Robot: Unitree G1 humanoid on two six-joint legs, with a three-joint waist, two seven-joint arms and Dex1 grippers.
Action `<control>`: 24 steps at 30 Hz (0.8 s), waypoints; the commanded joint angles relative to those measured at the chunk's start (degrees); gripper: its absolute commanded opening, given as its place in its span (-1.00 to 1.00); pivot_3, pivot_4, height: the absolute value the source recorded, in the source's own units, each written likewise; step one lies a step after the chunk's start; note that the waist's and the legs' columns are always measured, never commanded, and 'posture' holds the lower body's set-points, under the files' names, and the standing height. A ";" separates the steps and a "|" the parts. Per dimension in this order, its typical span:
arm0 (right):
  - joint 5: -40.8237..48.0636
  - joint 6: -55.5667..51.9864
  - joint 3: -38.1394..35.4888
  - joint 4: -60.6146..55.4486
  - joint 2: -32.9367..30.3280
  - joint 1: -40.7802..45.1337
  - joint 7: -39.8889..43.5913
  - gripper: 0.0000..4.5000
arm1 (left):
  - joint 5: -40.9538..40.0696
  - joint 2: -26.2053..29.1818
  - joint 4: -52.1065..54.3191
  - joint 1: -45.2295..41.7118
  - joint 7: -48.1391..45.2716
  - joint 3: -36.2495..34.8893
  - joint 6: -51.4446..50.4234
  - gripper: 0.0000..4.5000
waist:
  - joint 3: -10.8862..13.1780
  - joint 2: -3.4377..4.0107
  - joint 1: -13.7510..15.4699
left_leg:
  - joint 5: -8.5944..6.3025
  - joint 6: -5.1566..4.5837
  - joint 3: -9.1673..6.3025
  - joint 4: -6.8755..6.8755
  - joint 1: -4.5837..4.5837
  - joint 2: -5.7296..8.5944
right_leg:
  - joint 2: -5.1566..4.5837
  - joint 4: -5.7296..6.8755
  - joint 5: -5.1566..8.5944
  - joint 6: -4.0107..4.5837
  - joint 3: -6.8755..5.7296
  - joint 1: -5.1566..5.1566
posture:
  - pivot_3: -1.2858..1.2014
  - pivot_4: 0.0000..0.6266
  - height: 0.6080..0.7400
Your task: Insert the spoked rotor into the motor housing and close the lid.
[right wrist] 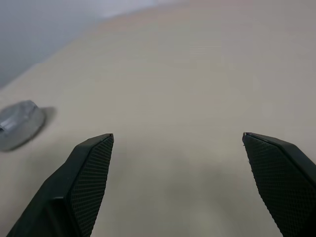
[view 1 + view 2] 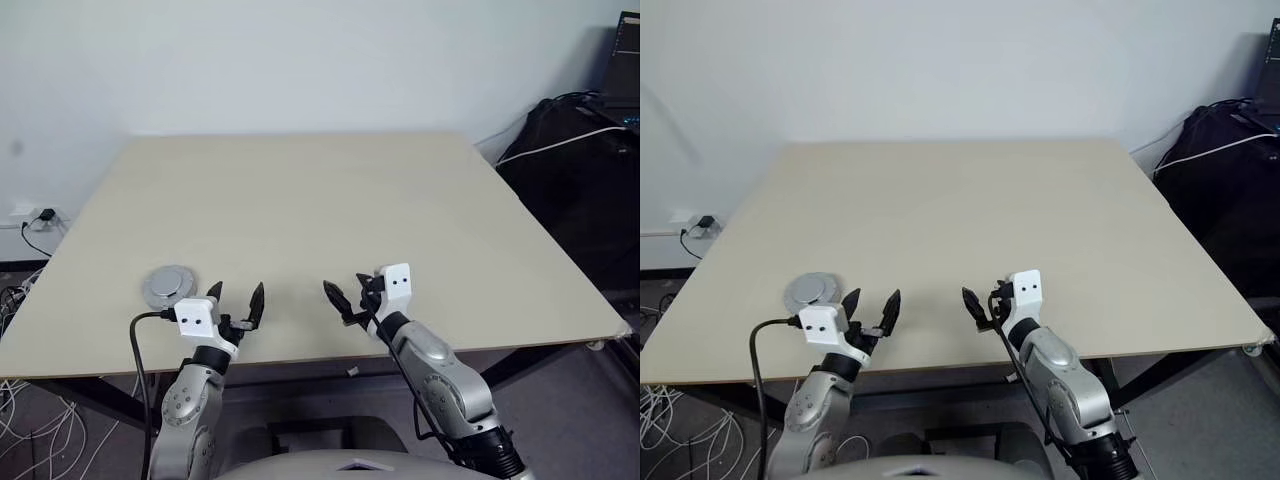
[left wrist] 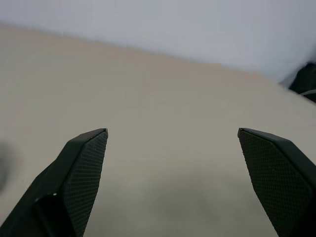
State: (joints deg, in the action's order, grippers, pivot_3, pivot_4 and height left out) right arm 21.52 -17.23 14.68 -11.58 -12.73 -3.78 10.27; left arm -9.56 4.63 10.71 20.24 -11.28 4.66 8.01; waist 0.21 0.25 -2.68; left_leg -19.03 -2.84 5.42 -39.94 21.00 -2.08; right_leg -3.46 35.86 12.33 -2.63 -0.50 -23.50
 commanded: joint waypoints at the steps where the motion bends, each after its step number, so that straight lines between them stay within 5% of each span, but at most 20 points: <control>1: -5.99 7.66 0.70 0.57 -0.26 -1.26 2.21 1.00 | 4.75 0.61 -2.20 0.16 0.22 0.80 6.35 0.99 | 0.02 -0.03 0.24 | 0.00 0.00 0.01 0.00 0.00 -0.02 | 0.00 0.00 0.09 -0.15 0.00 -0.01 | 0.03 -1.00 1.00; 24: -16.04 16.35 -2.72 4.88 3.68 -5.87 2.36 1.00 | 7.50 -0.90 -6.83 0.94 2.40 -0.12 11.20 0.99 | 0.17 -0.20 0.86 | -0.03 -0.04 0.12 0.00 -0.04 -0.43 | -0.06 0.03 -0.02 0.06 -0.07 -0.11 | 0.03 -1.00 1.00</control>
State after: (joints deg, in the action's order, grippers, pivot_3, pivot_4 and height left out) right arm 5.77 -2.53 12.89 -5.54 -9.35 -10.16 12.63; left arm -2.37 4.10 3.69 21.83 -9.21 4.71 17.89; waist 0.38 0.05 -1.83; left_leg -19.06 -2.88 5.55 -39.94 20.95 -2.51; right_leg -3.52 35.89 12.31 -2.57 -0.57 -23.60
